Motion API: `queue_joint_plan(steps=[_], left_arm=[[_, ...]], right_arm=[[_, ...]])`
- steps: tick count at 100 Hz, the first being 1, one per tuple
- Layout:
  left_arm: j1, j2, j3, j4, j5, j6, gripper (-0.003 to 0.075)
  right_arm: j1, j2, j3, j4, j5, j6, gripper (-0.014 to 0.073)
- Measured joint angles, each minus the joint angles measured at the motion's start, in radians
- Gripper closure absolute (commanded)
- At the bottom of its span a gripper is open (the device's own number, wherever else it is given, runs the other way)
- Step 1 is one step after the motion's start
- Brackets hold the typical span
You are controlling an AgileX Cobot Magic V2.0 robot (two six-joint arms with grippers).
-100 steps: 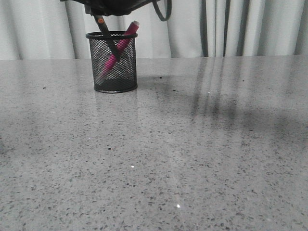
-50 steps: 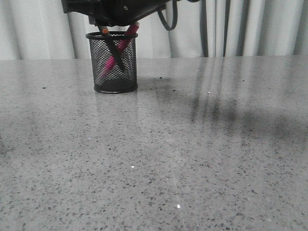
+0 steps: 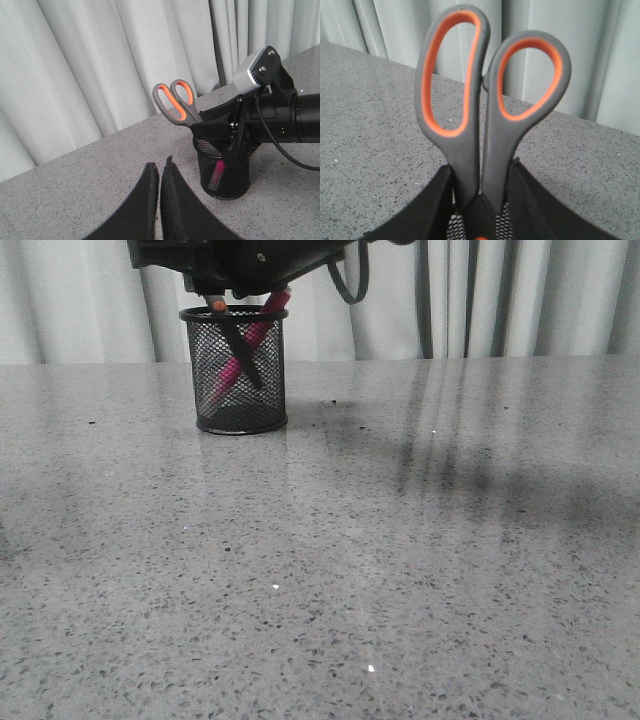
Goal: Put pen and scissors into bin
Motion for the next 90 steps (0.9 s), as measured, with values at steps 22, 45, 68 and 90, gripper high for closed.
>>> queue_joint_plan(steps=[22, 45, 68, 90], left_arm=[[0.0, 0.0, 0.0, 0.0, 0.0, 0.0, 0.0739], [0.0, 0.0, 0.0, 0.0, 0.0, 0.0, 0.0739], [0.0, 0.0, 0.0, 0.0, 0.0, 0.0, 0.0739], [0.0, 0.0, 0.0, 0.0, 0.0, 0.0, 0.0739]], right_arm=[[0.0, 0.0, 0.0, 0.0, -0.013, 0.0, 0.0335], [0.0, -0.004, 0.0, 0.0, -0.017, 0.0, 0.0335], [0.0, -0.025, 0.0, -0.004, -0.036, 0.0, 0.0336], [0.0, -0.092, 0.002, -0.007, -0.037, 0.0, 0.0338]])
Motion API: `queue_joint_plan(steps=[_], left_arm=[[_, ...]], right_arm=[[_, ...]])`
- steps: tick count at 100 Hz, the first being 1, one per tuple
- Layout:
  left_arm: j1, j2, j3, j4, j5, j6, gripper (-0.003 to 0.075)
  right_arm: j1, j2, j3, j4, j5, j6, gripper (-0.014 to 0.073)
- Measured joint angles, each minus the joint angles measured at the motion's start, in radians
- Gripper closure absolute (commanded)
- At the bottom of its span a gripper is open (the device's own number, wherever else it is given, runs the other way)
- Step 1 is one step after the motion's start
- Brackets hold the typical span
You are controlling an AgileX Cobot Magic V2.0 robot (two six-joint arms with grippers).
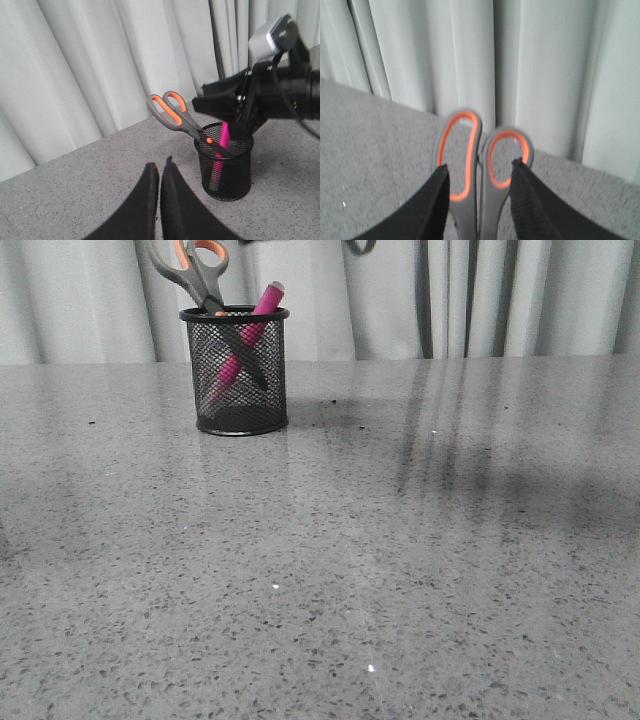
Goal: Put pen and scissors into bin
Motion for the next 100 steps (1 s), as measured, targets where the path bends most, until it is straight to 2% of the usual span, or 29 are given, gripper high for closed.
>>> queue_joint_plan(steps=[11, 16, 23, 35, 52, 67, 100], left_arm=[[0.0, 0.0, 0.0, 0.0, 0.0, 0.0, 0.0739], [0.0, 0.0, 0.0, 0.0, 0.0, 0.0, 0.0739], [0.0, 0.0, 0.0, 0.0, 0.0, 0.0, 0.0739], [0.0, 0.0, 0.0, 0.0, -0.002, 0.0, 0.0739], [0.0, -0.001, 0.001, 0.002, -0.018, 0.0, 0.074], [0.0, -0.045, 0.056, 0.002, -0.1, 0.0, 0.0739], [0.0, -0.323, 0.365, -0.062, -0.302, 0.0, 0.0739]], right_arm=[[0.0, -0.071, 0.0, 0.0, 0.003, 0.0, 0.0342], [-0.002, -0.111, 0.002, 0.0, 0.011, 0.0, 0.037], [-0.01, -0.176, 0.014, -0.002, 0.026, 0.0, 0.0456], [-0.035, -0.307, 0.083, -0.002, 0.031, 0.0, 0.0673], [-0.09, -0.497, 0.284, -0.002, 0.031, 0.0, 0.067], [-0.12, -0.675, 0.502, -0.002, 0.031, 0.0, 0.067], [-0.126, -1.041, 0.955, -0.002, -0.002, 0.0, 0.067]])
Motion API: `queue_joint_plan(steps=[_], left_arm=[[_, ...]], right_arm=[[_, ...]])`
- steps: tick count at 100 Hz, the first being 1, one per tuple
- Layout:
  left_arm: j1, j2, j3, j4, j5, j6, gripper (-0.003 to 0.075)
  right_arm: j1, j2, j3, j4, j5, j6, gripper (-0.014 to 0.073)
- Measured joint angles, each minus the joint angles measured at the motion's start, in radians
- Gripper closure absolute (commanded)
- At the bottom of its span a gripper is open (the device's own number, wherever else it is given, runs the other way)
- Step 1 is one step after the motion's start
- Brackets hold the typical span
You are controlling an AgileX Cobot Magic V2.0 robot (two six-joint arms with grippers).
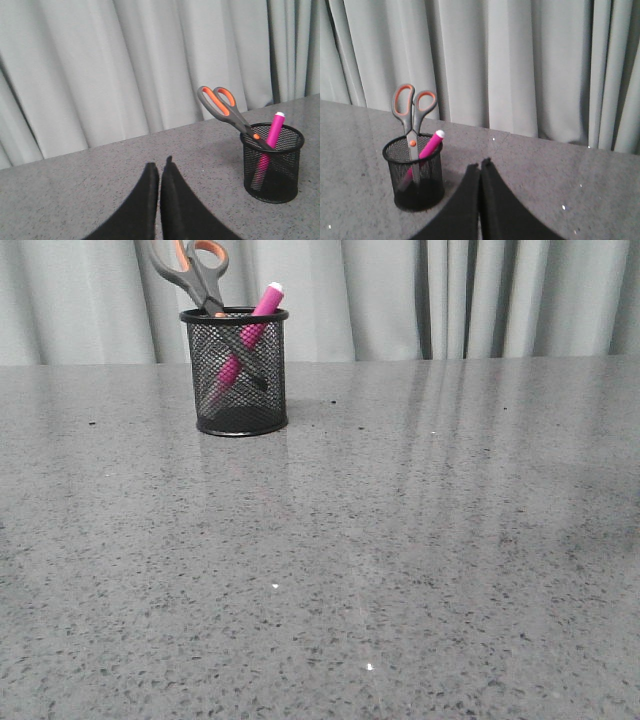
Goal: Put pen and scissors into bin
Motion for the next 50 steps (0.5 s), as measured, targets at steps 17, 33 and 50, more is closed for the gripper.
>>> queue_joint_plan(steps=[17, 33, 50], left_arm=[[0.0, -0.153, 0.14, -0.05, -0.037, 0.0, 0.0739], [0.0, -0.266, 0.225, -0.064, -0.041, 0.0, 0.0739], [0.0, -0.295, 0.26, -0.07, -0.043, 0.0, 0.0739]], right_arm=[[0.0, -0.156, 0.165, 0.0, -0.004, 0.0, 0.067], [0.0, -0.239, 0.256, 0.0, -0.004, 0.0, 0.067], [0.0, -0.259, 0.292, 0.0, -0.004, 0.0, 0.067]])
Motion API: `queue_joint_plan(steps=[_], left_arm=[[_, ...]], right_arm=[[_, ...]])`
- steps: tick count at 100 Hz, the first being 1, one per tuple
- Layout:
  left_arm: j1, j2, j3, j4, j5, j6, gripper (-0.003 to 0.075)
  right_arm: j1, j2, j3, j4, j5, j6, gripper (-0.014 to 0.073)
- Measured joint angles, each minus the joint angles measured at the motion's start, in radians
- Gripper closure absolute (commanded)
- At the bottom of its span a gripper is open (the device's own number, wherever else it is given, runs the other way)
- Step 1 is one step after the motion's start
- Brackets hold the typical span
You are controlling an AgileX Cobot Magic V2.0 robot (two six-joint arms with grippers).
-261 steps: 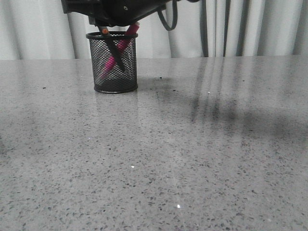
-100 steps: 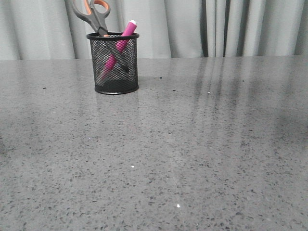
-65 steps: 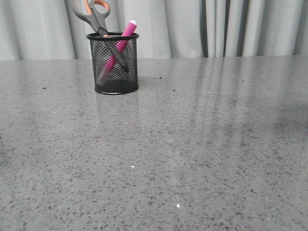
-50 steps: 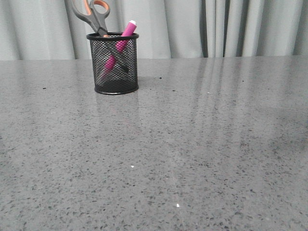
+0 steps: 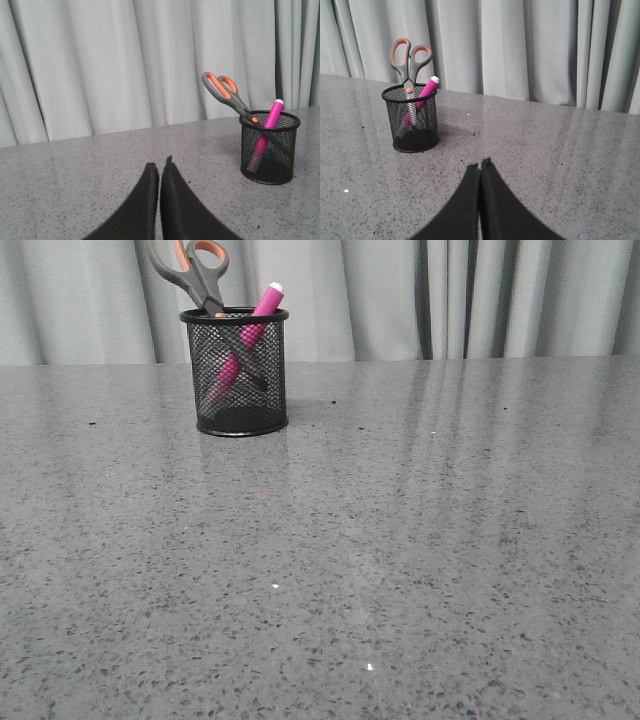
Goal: Put pen and scissors into bin
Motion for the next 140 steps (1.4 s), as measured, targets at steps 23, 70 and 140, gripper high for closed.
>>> queue_joint_plan(steps=[23, 70, 140], left_arm=[[0.0, -0.004, 0.005, -0.018, -0.002, 0.0, 0.0739], [0.0, -0.004, 0.005, -0.021, -0.004, 0.0, 0.0739], [0.0, -0.004, 0.005, 0.424, -0.004, -0.34, 0.0739]], right_arm=[[0.0, 0.0, 0.0, 0.0, -0.006, 0.0, 0.067], [0.0, 0.0, 0.0, 0.0, -0.006, 0.0, 0.067], [0.0, 0.0, 0.0, 0.0, -0.006, 0.0, 0.067]])
